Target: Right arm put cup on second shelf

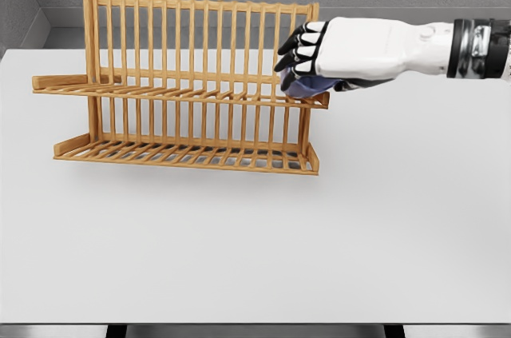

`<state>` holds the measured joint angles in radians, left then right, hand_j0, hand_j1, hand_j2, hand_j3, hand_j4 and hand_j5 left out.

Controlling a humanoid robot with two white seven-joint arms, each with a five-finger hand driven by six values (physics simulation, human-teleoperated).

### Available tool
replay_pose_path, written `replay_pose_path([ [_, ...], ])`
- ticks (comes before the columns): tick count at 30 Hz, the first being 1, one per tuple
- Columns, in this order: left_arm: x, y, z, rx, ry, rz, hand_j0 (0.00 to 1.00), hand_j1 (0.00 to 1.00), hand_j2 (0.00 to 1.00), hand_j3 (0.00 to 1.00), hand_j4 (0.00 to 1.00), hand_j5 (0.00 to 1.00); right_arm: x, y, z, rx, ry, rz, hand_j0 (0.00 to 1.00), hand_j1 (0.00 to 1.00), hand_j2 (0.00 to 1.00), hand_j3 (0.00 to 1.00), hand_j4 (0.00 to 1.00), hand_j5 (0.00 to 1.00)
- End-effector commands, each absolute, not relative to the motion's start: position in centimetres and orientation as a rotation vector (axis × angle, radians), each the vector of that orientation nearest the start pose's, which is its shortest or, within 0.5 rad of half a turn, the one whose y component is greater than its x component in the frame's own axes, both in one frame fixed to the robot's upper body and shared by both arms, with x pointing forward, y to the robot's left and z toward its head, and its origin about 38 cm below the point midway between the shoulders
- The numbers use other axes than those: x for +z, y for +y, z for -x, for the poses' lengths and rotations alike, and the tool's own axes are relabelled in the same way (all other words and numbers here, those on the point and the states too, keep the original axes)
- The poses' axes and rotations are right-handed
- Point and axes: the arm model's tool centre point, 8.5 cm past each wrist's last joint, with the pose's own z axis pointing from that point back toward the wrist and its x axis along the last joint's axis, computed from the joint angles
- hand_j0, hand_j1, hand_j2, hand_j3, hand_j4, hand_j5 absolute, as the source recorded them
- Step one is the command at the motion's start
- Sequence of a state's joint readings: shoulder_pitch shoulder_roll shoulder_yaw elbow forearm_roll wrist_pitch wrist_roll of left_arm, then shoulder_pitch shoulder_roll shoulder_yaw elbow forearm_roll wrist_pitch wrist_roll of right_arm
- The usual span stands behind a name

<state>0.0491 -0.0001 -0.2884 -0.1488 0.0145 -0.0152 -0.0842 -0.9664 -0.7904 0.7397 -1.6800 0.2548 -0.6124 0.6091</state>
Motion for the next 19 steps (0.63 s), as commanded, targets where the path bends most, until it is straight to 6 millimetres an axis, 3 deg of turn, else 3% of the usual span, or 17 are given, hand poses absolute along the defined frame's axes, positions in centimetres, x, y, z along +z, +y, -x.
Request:
replay_pose_path([
  [1,-26.4,25.0,-1.8,-0.280,-0.090,0.028,1.00,1.00,1.00,1.00,1.00,1.00,34.6,-20.4,-41.6,-2.648,1.921,-0.479,1.00,1.00,1.00,1.00,1.00,1.00],
  [4,-26.4,25.0,-1.8,-0.280,-0.090,0.028,1.00,1.00,1.00,1.00,1.00,1.00,36.6,-20.8,-41.8,-2.609,1.936,-0.537,1.00,1.00,1.00,1.00,1.00,1.00],
  [6,-26.4,25.0,-1.8,-0.282,-0.090,0.028,1.00,1.00,1.00,1.00,1.00,1.00,40.7,-23.1,-41.9,-2.494,2.035,-0.702,1.00,1.00,1.00,1.00,1.00,1.00],
  [8,-26.4,25.0,-1.8,-0.280,-0.090,0.028,1.00,1.00,1.00,1.00,1.00,1.00,44.9,-27.5,-41.8,-2.380,2.147,-0.922,1.00,1.00,1.00,1.00,1.00,1.00],
  [10,-26.4,25.0,-1.8,-0.280,-0.090,0.028,1.00,1.00,1.00,1.00,1.00,1.00,45.4,-34.1,-41.4,-2.403,2.219,-1.136,1.00,1.00,1.00,1.00,1.00,1.00],
  [11,-26.4,25.0,-1.8,-0.280,-0.090,0.028,1.00,1.00,1.00,1.00,1.00,1.00,43.3,-38.7,-41.0,-2.455,2.309,-1.236,1.00,1.00,1.00,1.00,1.00,1.00],
  [12,-26.4,25.0,-1.8,-0.280,-0.090,0.028,1.00,1.00,1.00,1.00,1.00,1.00,38.6,-42.0,-41.0,-2.559,2.418,-1.249,1.00,1.00,1.00,1.00,1.00,1.00],
  [13,-26.4,25.0,-1.8,-0.280,-0.090,0.028,1.00,1.00,1.00,1.00,1.00,1.00,33.3,-42.8,-40.7,-2.675,2.493,-1.168,1.00,1.00,1.00,1.00,1.00,1.00],
  [14,-26.4,25.0,-1.8,-0.280,-0.090,0.028,1.00,1.00,1.00,1.00,1.00,1.00,29.9,-41.6,-40.5,-2.705,2.565,-1.046,1.00,1.00,1.00,1.00,1.00,1.00],
  [16,-26.4,25.0,-1.8,-0.280,-0.090,0.028,1.00,1.00,1.00,1.00,1.00,1.00,26.1,-39.4,-40.6,-2.660,2.724,-0.886,1.00,1.00,1.00,1.00,1.00,1.00],
  [19,-26.4,25.0,-1.8,-0.280,-0.090,0.028,1.00,1.00,1.00,1.00,1.00,1.00,23.5,-39.1,-39.8,-2.715,2.756,-0.811,1.00,1.00,1.00,1.00,1.00,1.00],
])
